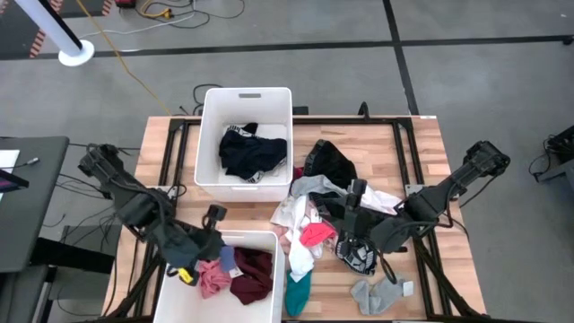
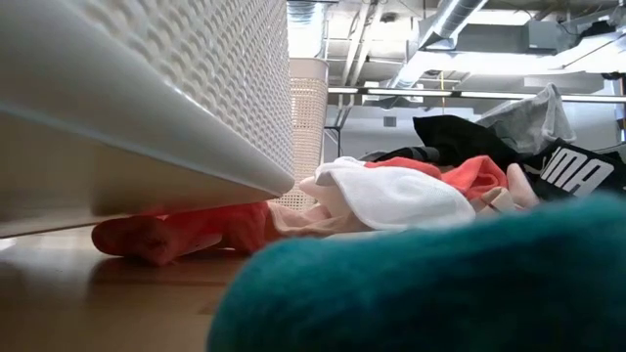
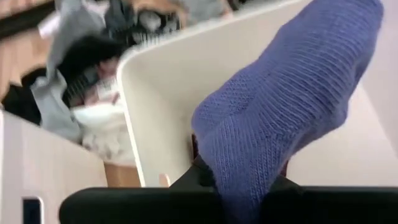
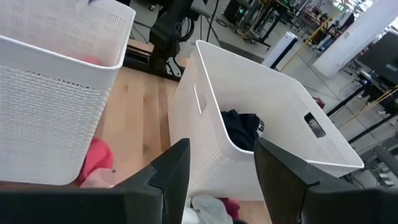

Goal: Sort clothes
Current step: Put the violet sock into the bottom white laundry bin, then put the gray sock into the top white laundry bin

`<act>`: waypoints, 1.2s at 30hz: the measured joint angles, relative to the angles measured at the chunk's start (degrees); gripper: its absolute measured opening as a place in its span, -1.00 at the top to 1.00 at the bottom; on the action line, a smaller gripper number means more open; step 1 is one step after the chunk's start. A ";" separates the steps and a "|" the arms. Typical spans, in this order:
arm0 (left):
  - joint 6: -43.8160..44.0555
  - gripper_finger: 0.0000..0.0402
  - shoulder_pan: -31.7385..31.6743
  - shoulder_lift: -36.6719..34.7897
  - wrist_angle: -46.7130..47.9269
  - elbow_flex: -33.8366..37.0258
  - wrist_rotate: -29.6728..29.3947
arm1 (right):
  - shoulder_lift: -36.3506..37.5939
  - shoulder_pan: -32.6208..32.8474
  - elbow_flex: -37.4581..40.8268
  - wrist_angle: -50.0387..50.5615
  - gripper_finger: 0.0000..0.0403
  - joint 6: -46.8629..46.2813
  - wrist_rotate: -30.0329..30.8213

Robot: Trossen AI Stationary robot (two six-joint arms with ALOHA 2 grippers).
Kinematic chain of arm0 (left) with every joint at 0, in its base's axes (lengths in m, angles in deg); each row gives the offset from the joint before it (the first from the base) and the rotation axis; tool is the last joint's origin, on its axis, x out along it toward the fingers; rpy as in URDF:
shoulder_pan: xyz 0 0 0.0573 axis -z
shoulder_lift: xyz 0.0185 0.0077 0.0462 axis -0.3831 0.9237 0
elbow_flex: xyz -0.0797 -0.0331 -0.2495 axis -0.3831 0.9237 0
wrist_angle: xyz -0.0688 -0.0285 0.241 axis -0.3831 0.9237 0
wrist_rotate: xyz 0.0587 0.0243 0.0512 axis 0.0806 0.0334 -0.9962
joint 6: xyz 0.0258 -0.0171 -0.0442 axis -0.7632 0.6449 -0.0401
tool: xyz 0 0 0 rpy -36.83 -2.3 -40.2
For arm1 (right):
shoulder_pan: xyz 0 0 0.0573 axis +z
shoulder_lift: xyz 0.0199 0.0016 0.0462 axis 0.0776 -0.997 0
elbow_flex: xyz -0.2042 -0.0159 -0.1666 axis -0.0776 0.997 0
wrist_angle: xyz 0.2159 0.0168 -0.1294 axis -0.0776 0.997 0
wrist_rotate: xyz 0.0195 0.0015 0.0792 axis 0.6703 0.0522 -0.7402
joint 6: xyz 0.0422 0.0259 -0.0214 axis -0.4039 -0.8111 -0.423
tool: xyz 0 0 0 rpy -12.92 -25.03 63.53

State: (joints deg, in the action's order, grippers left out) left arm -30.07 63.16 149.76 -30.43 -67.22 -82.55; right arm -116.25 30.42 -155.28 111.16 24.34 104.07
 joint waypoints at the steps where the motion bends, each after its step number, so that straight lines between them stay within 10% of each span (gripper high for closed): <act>1: 0.30 1.00 -0.23 0.01 -0.05 1.09 0.35 | 0.00 0.00 0.01 0.19 0.05 -0.43 0.01; 18: 4.13 0.92 -4.82 0.05 -16.13 20.81 6.19 | 0.02 -0.02 0.01 0.63 0.05 -0.60 -0.02; 36: 2.38 0.15 -4.78 0.03 -18.45 21.77 5.74 | 0.02 -0.02 0.01 1.01 0.05 -0.60 -0.07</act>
State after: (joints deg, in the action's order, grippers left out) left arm -27.69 58.38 149.79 -48.89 -45.46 -76.81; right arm -116.23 30.40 -155.27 112.17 23.74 104.00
